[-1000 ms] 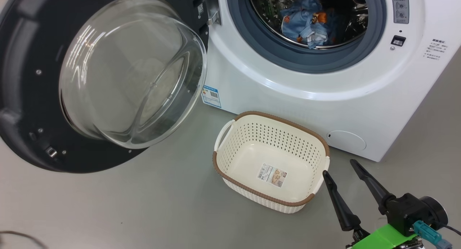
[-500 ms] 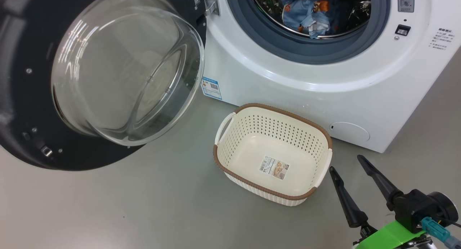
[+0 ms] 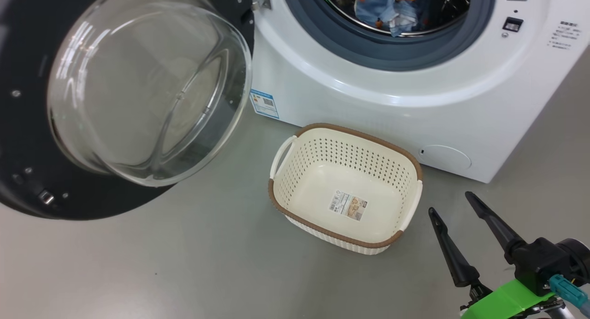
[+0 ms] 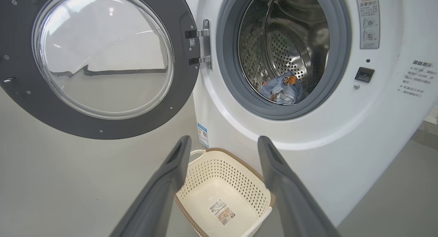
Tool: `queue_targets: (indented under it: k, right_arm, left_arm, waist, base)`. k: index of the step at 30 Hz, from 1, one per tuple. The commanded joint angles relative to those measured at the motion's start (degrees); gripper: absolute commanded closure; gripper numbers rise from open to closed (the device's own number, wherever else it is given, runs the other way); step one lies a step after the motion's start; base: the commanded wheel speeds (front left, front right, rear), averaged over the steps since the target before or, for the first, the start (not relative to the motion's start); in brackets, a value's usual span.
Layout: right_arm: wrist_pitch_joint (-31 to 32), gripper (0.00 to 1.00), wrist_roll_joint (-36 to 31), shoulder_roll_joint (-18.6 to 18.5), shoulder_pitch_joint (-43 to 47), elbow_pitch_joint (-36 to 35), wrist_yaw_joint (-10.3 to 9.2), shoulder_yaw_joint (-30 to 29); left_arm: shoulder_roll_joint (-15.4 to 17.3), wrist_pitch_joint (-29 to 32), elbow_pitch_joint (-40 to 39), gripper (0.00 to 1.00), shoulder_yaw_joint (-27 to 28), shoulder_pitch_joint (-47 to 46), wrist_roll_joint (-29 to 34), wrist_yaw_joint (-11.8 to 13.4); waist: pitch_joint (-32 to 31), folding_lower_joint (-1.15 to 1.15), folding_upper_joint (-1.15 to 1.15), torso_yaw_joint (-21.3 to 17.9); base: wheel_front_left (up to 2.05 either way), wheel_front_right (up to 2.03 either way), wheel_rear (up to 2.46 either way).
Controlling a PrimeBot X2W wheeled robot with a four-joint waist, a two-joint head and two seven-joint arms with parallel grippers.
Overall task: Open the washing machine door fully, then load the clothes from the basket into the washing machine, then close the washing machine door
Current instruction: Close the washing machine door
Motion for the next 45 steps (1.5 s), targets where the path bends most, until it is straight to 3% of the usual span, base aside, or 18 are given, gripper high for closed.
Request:
queue_targets:
  k: [1,10,24,35,45]
  right_arm:
    - [0.29,0.00,0.57,-0.91,-0.57,-2.12,0.36,1.37]
    - [1.07,0.00,0.85,-1.68,-1.04,-3.10,0.36,1.62]
    - [1.63,0.00,0.85,-2.16,-0.88,-3.72,0.36,1.28]
    - [1.58,0.00,1.08,-2.51,-1.11,-4.17,0.36,1.08]
    - [1.47,0.00,1.01,-2.37,-1.78,-4.24,0.36,0.68]
  left_arm:
    - [4.34,0.39,0.28,1.00,0.60,-3.00,1.38,0.36]
    - [3.68,2.76,6.26,1.00,-3.93,-6.84,4.16,-0.63]
    - [3.29,6.91,10.26,1.00,-5.42,-7.59,4.45,-2.60]
    - [2.88,14.43,8.20,1.00,-7.23,-5.44,3.60,-3.73]
    - [1.16,22.17,1.60,1.00,-7.31,-1.85,0.57,-4.59]
  waist:
    - [0.75,0.00,0.00,-0.84]
    - [2.37,0.00,0.00,-2.67]
    - [3.07,0.00,0.00,-2.85]
    - [3.60,0.00,0.00,-1.83]
    - [4.14,0.00,0.00,-1.07]
  base:
    - [0.00,0.00,0.00]
    - [0.00,0.00,0.00]
    - [0.00,0.00,0.00]
    - [0.00,0.00,0.00]
    - [0.00,0.00,0.00]
